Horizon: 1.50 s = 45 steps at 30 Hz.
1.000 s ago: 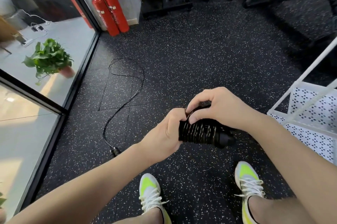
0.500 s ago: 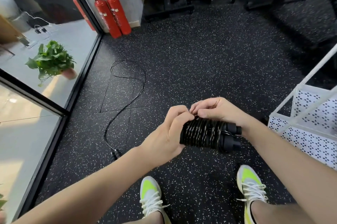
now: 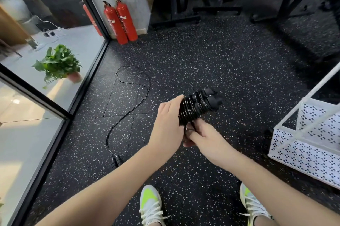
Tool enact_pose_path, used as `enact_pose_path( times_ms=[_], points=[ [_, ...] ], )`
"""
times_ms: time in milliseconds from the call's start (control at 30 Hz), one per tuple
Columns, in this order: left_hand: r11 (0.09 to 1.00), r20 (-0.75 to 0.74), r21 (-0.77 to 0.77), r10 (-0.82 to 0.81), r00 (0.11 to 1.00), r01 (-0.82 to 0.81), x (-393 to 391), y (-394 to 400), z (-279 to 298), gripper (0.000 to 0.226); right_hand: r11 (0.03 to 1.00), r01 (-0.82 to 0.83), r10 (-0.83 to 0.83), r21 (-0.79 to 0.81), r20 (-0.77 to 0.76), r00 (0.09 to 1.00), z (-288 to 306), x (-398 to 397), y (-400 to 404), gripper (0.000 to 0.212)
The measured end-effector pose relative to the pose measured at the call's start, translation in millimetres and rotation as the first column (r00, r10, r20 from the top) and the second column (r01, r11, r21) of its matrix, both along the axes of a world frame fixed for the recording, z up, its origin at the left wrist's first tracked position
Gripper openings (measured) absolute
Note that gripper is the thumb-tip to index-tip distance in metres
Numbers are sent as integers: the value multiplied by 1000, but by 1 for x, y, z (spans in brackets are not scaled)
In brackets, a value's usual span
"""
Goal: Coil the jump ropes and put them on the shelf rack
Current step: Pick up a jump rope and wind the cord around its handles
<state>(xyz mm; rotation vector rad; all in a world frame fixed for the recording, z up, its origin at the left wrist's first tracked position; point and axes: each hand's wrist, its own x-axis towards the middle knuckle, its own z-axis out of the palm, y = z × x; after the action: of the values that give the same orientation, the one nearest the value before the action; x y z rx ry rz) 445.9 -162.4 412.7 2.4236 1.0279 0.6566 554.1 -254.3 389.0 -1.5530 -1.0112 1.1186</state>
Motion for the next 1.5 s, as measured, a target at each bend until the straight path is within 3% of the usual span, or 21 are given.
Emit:
enact_pose_path(
  times_ms=[67,233,433,567,667,800,933,1067,1167,1233,1333,1500],
  points=[
    [999,-37,-13,34,999,-35,3,-2,-2,70,999,14,-10,-38,90,996,-1,-4,-1,23],
    [997,-106,-52,50,993,-56,7,-11,-5,95,998,64,-66,-23,-83,994,15,0,-10,42],
    [984,-149,-155,-114,982,90,13,-24,-9,115,968,243,-251,64,186,950,14,14,-14,30],
    [940,-77,-298,-196,978,165,17,-29,0,111,960,270,-279,79,145,949,14,23,-12,34],
    [940,-3,-299,-171,985,162,20,-32,5,97,974,214,-225,76,190,956,13,35,-12,35],
    [979,119,-200,-28,993,52,22,-42,1,71,996,83,-84,19,393,916,10,48,-15,14],
    [947,29,-291,-135,990,137,22,-42,-7,78,996,21,26,-83,534,845,4,55,-20,20],
    [883,145,-314,-319,937,349,11,-26,-5,93,990,-30,96,-136,512,853,6,67,-27,30],
    [794,331,-522,-148,932,312,10,-23,-12,109,992,-56,105,-115,478,872,13,75,-28,36],
    [717,341,-655,-3,940,240,11,-20,-16,93,989,-87,130,-116,444,887,17,75,-27,27],
    [772,248,-625,61,967,112,15,-18,-20,43,994,-48,88,-101,443,892,15,67,-26,37],
    [710,310,-703,259,915,38,21,-17,-22,45,994,96,-108,49,484,869,11,50,-27,40]
  ],
)
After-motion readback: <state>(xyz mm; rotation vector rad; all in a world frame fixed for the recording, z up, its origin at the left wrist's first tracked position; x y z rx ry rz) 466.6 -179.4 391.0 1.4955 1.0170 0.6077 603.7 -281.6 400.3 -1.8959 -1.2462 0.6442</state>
